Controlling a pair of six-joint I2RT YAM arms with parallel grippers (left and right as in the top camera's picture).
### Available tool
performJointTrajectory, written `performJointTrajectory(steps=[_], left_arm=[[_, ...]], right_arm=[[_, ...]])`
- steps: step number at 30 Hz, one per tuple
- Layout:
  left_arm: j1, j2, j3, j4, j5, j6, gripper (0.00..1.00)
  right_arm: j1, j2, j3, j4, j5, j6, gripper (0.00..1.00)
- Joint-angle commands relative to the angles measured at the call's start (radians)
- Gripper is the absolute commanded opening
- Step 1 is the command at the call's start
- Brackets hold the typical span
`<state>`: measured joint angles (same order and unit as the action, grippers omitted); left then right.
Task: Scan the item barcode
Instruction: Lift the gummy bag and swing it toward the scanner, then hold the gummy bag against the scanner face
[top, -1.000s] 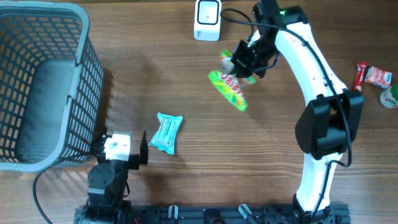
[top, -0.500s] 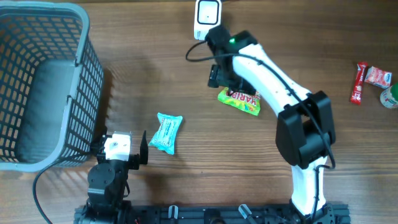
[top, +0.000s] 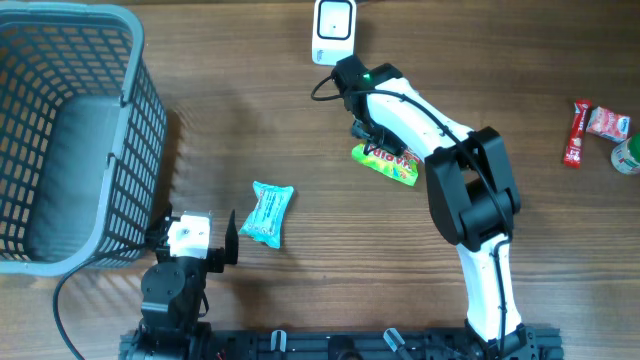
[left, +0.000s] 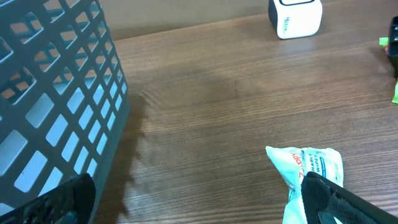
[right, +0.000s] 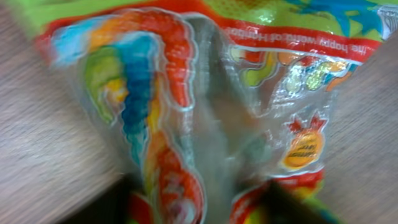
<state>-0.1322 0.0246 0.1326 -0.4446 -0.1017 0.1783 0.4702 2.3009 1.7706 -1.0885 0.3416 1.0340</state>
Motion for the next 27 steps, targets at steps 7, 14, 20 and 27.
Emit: performJointTrajectory(steps=[7,14,20,27], left_arm=[[-0.007,-0.003,-0.003,0.003,0.015,-0.009,1.0],[-0.007,-0.003,-0.003,0.003,0.015,-0.01,1.0],[-0.007,-0.003,-0.003,0.003,0.016,-0.01,1.0],[-0.007,-0.003,-0.003,0.003,0.016,-0.009,1.0]], right_arm=[[-0.024,0.068,0.213,-0.186,-0.882,-0.842,0.04],[-0.038,0.053,0.234,-0.244,-1.807,-1.328,0.04],[-0.036,0.053,0.234,-0.056,-1.965,-1.456,0.04],[-0.019,0.053,0.234,0.193,-1.965,-1.645,0.04]])
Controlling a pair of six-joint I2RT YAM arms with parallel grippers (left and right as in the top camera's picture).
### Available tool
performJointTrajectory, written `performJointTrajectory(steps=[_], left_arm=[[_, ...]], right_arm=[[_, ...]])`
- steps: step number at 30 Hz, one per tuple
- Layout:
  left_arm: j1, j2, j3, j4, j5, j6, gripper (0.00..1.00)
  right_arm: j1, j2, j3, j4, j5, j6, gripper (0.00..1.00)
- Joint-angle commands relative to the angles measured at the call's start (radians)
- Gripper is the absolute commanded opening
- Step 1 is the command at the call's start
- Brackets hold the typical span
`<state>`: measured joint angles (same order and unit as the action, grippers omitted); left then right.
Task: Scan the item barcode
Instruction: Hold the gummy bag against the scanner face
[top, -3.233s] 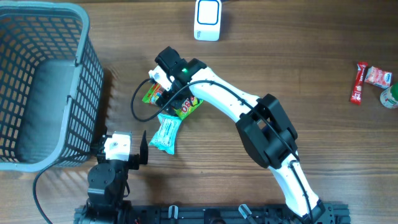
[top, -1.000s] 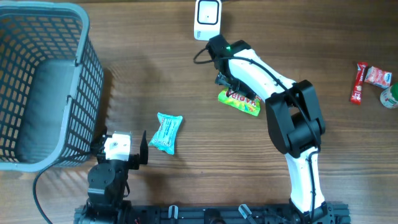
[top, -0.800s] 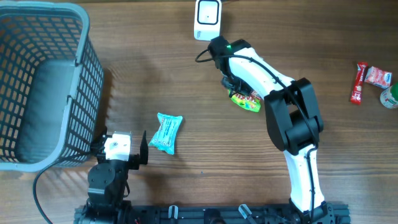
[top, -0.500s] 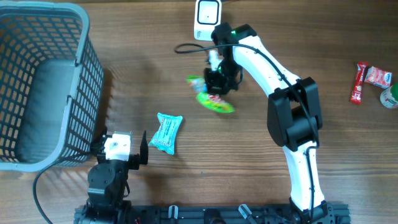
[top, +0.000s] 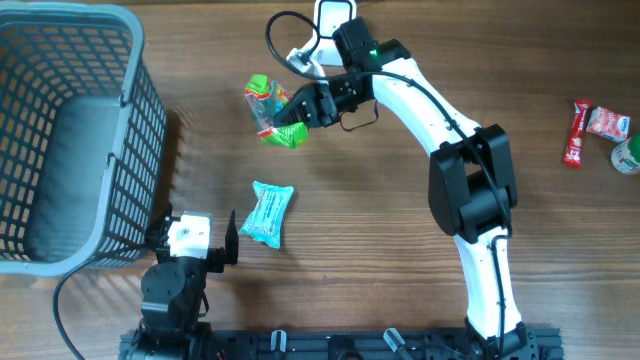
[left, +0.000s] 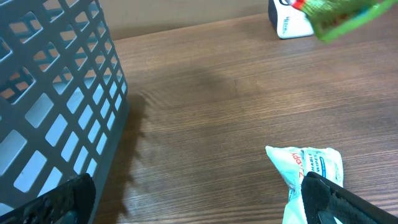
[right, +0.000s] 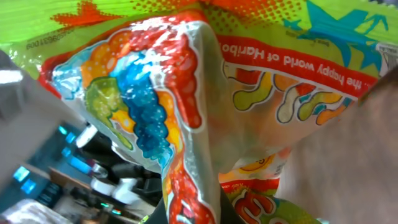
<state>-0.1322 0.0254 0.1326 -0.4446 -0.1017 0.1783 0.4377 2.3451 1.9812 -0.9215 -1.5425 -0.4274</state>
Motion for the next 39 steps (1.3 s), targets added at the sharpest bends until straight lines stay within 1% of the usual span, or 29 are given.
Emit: performJointTrajectory(steps=[1,4,5,7,8,10,12,15,17,19,21,23,25,26,27,28,29,31,32,33,36,38,39], left_arm=[[-0.007,-0.004,-0.003,0.003,0.015,-0.01,1.0],[-0.007,-0.004,-0.003,0.003,0.016,-0.009,1.0],[-0.007,-0.004,-0.003,0.003,0.016,-0.01,1.0],[-0.007,-0.004,-0.003,0.003,0.015,-0.01,1.0],[-0.007,-0.004,-0.003,0.003,0.016,-0.009,1.0],[-0.007,-0.004,-0.003,0.003,0.016,-0.01,1.0],[-0.007,-0.004,-0.003,0.003,0.016,-0.01,1.0],[-0.007,-0.004,-0.003,0.003,0.015,-0.01,1.0],[-0.007,-0.004,-0.003,0.003,0.016,-0.01,1.0],[-0.007,-0.004,-0.003,0.003,0.016,-0.009,1.0],[-0.007,-0.003,-0.003,0.003,0.016,-0.01,1.0],[-0.007,-0.004,-0.003,0.003,0.015,-0.01,1.0],[-0.007,-0.004,-0.003,0.003,0.016,-0.009,1.0],[-0.007,-0.004,-0.003,0.003,0.016,-0.01,1.0],[-0.007,-0.004,-0.003,0.003,0.015,-0.01,1.0],[-0.007,-0.004,-0.003,0.003,0.016,-0.01,1.0],[-0.007,-0.004,-0.003,0.003,0.016,-0.01,1.0],[-0.007,-0.004,-0.003,0.003,0.016,-0.009,1.0],[-0.007,-0.004,-0.003,0.003,0.016,-0.01,1.0],[-0.007,-0.004,-0.003,0.003,0.016,-0.01,1.0],[-0.007,-0.004,-0.003,0.003,0.015,-0.009,1.0],[-0.007,-0.004,-0.003,0.003,0.016,-0.01,1.0],[-0.007,-0.004,-0.003,0.003,0.016,-0.009,1.0]], right_arm=[[0.017,0.009,0.023,0.033,-0.08,-0.246,0.04],[0.039,0.009,0.023,0.112,-0.071,-0.451,0.05],[0.054,0.009,0.023,0.154,-0.038,-0.526,0.05],[0.077,0.009,0.023,0.274,-0.024,-0.585,0.04],[0.082,0.009,0.023,0.323,-0.031,-0.595,0.04],[0.095,0.009,0.023,0.481,-0.065,-0.593,0.04],[0.114,0.007,0.024,0.656,-0.08,-0.579,0.04],[0.137,0.005,0.024,0.83,-0.08,-0.51,0.04],[0.145,0.003,0.024,0.914,-0.08,-0.468,0.04],[0.148,0.0,0.024,0.969,-0.08,-0.421,0.04],[0.149,-0.004,0.024,0.976,-0.081,-0.396,0.04],[0.148,-0.009,0.024,0.977,-0.08,-0.338,0.04],[0.145,-0.011,0.024,0.974,-0.08,-0.152,0.04],[0.14,-0.011,0.023,0.964,-0.079,0.0,0.04],[0.131,-0.011,0.023,0.923,-0.063,0.205,0.04],[0.11,-0.011,0.023,0.79,-0.002,0.474,0.04],[0.096,-0.011,0.023,0.705,0.03,0.545,0.04],[0.059,-0.01,0.008,0.415,0.181,0.559,0.04],[0.049,-0.01,-0.005,0.249,0.292,0.563,0.04],[0.049,-0.01,-0.021,0.164,0.361,0.561,0.04],[0.053,-0.01,-0.045,-0.01,0.575,0.561,0.05],[0.053,-0.014,-0.041,-0.049,0.639,0.569,0.05],[0.051,-0.016,-0.019,-0.069,0.713,0.602,0.04]])
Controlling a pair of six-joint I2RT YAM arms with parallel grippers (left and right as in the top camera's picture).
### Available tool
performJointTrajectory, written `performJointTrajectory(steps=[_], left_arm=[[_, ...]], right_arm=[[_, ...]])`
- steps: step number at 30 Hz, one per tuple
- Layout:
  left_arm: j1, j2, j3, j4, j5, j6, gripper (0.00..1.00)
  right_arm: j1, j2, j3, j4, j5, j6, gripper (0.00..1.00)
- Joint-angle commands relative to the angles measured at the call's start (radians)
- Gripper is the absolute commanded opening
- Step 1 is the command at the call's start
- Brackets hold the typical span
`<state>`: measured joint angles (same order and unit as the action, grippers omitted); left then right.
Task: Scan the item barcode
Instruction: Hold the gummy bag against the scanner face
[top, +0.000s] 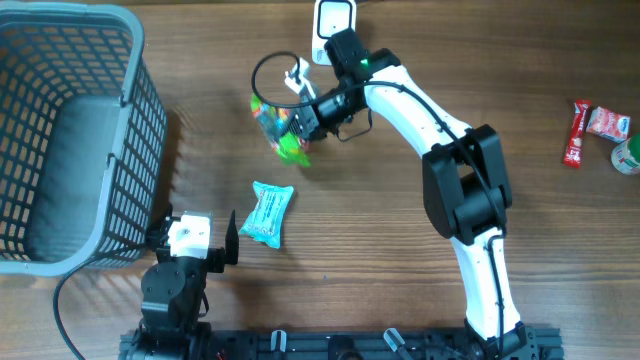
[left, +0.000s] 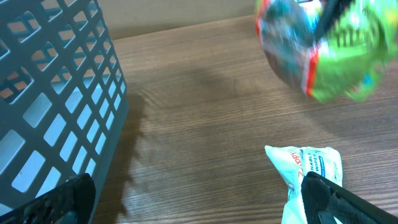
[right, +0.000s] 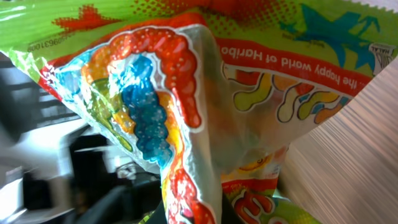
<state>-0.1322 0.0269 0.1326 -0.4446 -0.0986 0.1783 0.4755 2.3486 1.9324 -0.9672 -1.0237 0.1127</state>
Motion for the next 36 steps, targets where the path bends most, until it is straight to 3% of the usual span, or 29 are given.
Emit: performJointTrajectory(steps=[1,4,9,18,24,36], left_arm=[[-0.007,-0.005,-0.003,0.003,0.013,-0.01,1.0],[-0.007,-0.005,-0.003,0.003,0.013,-0.01,1.0],[-0.007,-0.005,-0.003,0.003,0.013,-0.009,1.0],[-0.007,-0.005,-0.003,0.003,0.012,-0.009,1.0],[-0.007,-0.005,-0.003,0.003,0.013,-0.01,1.0],[-0.007,-0.005,-0.003,0.003,0.013,-0.009,1.0]], right_arm=[[0.014,-0.019,0.056,-0.037,0.275,0.095,0.04],[0.015,-0.019,0.192,-0.098,0.568,0.177,0.04],[0.014,-0.018,0.323,-0.09,0.797,0.223,0.04],[-0.011,0.082,0.325,0.248,0.862,0.462,0.05],[-0.069,0.131,0.325,0.375,0.863,0.646,0.05],[-0.061,0.133,0.362,0.377,0.775,0.698,0.05]])
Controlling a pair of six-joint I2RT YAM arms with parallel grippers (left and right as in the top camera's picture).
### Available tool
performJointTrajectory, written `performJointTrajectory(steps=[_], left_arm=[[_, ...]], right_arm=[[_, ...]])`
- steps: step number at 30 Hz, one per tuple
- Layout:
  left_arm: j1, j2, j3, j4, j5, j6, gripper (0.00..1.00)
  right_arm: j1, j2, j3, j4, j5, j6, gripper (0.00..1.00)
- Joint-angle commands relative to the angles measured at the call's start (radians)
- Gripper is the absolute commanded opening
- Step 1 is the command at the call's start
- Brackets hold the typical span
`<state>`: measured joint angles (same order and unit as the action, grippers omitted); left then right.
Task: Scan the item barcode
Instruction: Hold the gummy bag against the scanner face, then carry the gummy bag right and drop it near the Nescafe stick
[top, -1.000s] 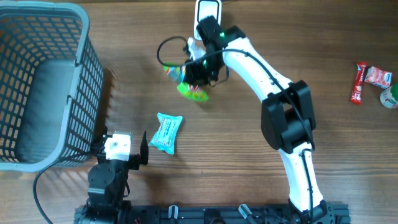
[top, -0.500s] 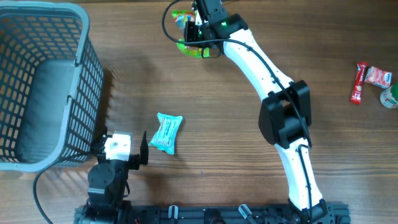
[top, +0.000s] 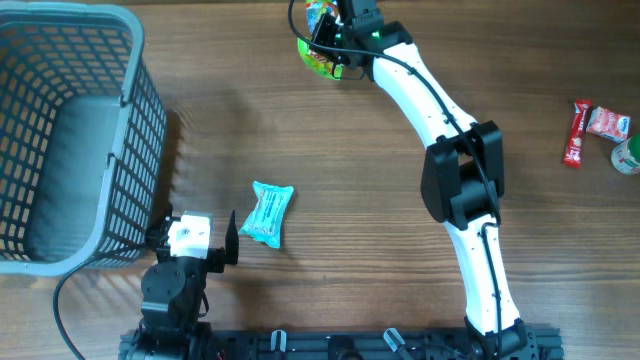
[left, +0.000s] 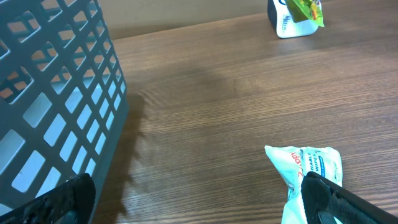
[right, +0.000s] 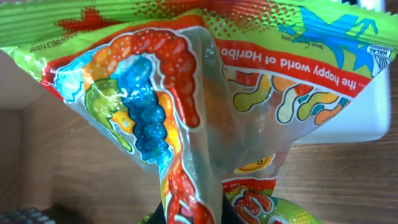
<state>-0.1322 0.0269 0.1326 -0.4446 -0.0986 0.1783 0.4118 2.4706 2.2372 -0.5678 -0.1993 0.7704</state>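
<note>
My right gripper (top: 338, 38) is shut on a green gummy-candy bag (top: 320, 42), held at the table's far edge right in front of the white scanner (left: 287, 23). In the right wrist view the bag (right: 205, 106) fills the frame, with the scanner's white body (right: 378, 106) behind it. From the left wrist the bag (left: 307, 9) overlaps the scanner's top. A teal wipes packet (top: 268, 213) lies on the wood beside my left gripper (left: 196, 202), which stands open at the near left with nothing in it.
A tall grey mesh basket (top: 150, 110) fills the left side, its wall (left: 56, 106) close to the left gripper. A red sachet (top: 578, 132), a small red-white packet (top: 608, 122) and a green-white item (top: 628, 155) lie at the far right edge.
The right gripper, still holding the candy bag, has moved from over the table left of the scanner to the far edge, with the bag now against the scanner. The left arm has not moved.
The candy bag first lay on the table below the scanner with my right gripper down on it. Then it was held up in the air to the left of the scanner, tilted differently at each moment. Now it sits in front of the scanner.
</note>
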Motion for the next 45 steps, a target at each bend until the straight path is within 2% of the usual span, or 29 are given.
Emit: performJointTrajectory(steps=[1,5,7,11,15,16,21,23,27,30,31,32,34,35,39,41,42,45], left_arm=[[-0.007,-0.005,-0.003,0.003,0.012,-0.01,1.0],[-0.007,-0.005,-0.003,0.003,0.013,-0.01,1.0],[-0.007,-0.005,-0.003,0.003,0.013,-0.009,1.0],[-0.007,-0.005,-0.003,0.003,0.013,-0.01,1.0],[-0.007,-0.005,-0.003,0.003,0.012,-0.01,1.0],[-0.007,-0.005,-0.003,0.003,0.013,-0.01,1.0],[-0.007,-0.005,-0.003,0.003,0.013,-0.009,1.0],[-0.007,-0.005,-0.003,0.003,0.012,-0.01,1.0],[-0.007,-0.005,-0.003,0.003,0.013,-0.009,1.0],[-0.007,-0.005,-0.003,0.003,0.013,-0.009,1.0],[-0.007,-0.005,-0.003,0.003,0.013,-0.01,1.0],[-0.007,-0.005,-0.003,0.003,0.013,-0.01,1.0],[-0.007,-0.005,-0.003,0.003,0.013,-0.01,1.0],[-0.007,-0.005,-0.003,0.003,0.013,-0.01,1.0],[-0.007,-0.005,-0.003,0.003,0.013,-0.009,1.0],[-0.007,-0.005,-0.003,0.003,0.013,-0.01,1.0],[-0.007,-0.005,-0.003,0.003,0.013,-0.009,1.0],[-0.007,-0.005,-0.003,0.003,0.013,-0.009,1.0]], right_arm=[[0.001,0.011,0.063,-0.042,-0.064,0.045,0.05],[-0.023,0.011,0.077,-0.115,-0.195,0.034,0.05],[-0.046,0.003,0.131,-0.286,-0.205,-0.018,0.05],[-0.124,-0.053,0.288,-0.708,-0.065,-0.192,0.05],[-0.259,-0.127,0.316,-0.999,0.125,-0.279,0.04],[-0.324,-0.128,0.299,-1.041,0.202,-0.337,0.04],[-0.538,-0.12,0.159,-0.996,0.378,-0.37,0.04],[-0.643,-0.12,0.077,-0.866,0.436,-0.463,0.04],[-0.771,-0.12,-0.003,-0.645,0.272,-0.482,0.05],[-0.802,-0.089,-0.063,-0.526,0.191,-0.48,0.06],[-0.799,-0.073,-0.08,-0.5,0.192,-0.481,0.09],[-0.798,-0.064,-0.09,-0.486,0.194,-0.484,0.26],[-0.797,-0.055,-0.092,-0.477,0.206,-0.483,0.88],[-0.798,-0.068,-0.08,-0.477,0.206,-0.483,1.0],[-0.792,-0.179,0.061,-0.573,0.136,-0.478,1.0],[-0.776,-0.276,0.097,-0.642,0.022,-0.472,1.0],[-0.751,-0.336,0.097,-0.69,-0.055,-0.471,1.0],[-0.623,-0.414,0.095,-0.842,-0.097,-0.447,1.0]])
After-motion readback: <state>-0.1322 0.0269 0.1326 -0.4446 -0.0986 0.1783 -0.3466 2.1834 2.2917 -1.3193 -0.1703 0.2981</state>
